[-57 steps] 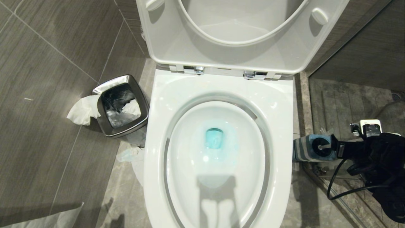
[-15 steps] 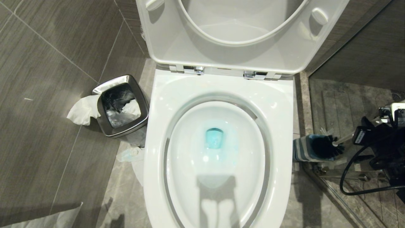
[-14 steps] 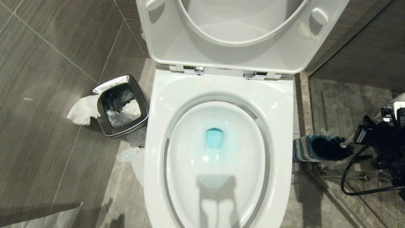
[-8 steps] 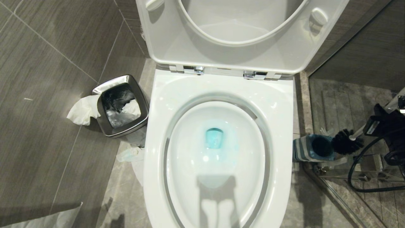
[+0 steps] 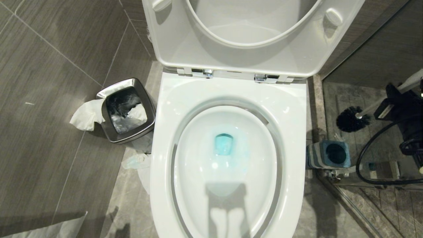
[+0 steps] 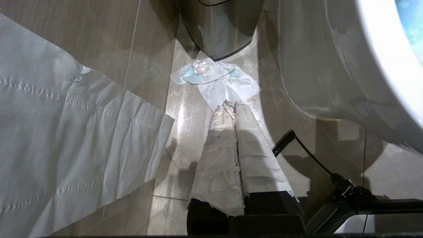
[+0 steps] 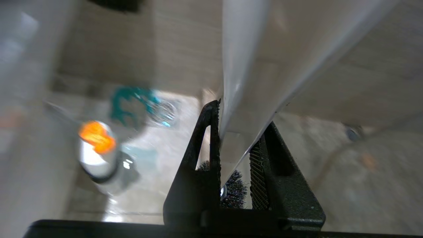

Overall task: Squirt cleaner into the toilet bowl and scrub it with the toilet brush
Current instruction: Scrub the toilet bowl

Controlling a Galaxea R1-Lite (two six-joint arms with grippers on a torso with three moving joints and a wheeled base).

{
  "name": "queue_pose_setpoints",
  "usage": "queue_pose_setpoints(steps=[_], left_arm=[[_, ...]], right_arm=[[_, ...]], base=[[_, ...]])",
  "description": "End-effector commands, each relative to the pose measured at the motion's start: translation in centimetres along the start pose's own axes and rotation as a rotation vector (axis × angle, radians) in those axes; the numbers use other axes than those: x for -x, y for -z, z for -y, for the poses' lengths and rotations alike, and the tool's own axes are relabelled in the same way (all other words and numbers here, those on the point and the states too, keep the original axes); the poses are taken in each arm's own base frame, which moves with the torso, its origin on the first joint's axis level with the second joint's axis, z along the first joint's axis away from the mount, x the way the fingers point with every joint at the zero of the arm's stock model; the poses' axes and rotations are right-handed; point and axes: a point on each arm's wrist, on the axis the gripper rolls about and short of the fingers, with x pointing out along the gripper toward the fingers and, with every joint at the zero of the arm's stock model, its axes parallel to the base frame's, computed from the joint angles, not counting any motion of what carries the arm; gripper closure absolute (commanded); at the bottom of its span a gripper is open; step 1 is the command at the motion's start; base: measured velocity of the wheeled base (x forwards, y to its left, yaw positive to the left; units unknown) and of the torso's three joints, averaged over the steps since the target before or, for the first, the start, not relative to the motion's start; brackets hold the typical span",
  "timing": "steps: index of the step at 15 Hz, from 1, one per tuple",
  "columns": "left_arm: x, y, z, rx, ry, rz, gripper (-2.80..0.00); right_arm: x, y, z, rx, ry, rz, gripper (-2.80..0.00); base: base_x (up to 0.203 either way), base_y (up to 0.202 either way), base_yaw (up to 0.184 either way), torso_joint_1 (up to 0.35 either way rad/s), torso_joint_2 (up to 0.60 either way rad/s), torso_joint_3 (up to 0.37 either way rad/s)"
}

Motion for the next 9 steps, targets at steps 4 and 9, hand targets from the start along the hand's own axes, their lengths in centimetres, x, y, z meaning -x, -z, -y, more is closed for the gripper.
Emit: queue_pose_setpoints(steps=[4,9], left_arm=[[0.0,0.0,0.0,0.000,0.000,-0.001,0.00],[0.0,0.0,0.0,0.000,0.000,-0.003,0.00]], right_arm=[[1.3,-3.6,-1.1,-0.034,-0.081,-0.016,0.00],[1.4,-7.5,-0.6,-0.102,-0.094,0.016,0.00]], base=[[0.000,0.000,0.000,0.000,0.00,0.000],[0.000,0.000,0.000,0.000,0.00,0.000]])
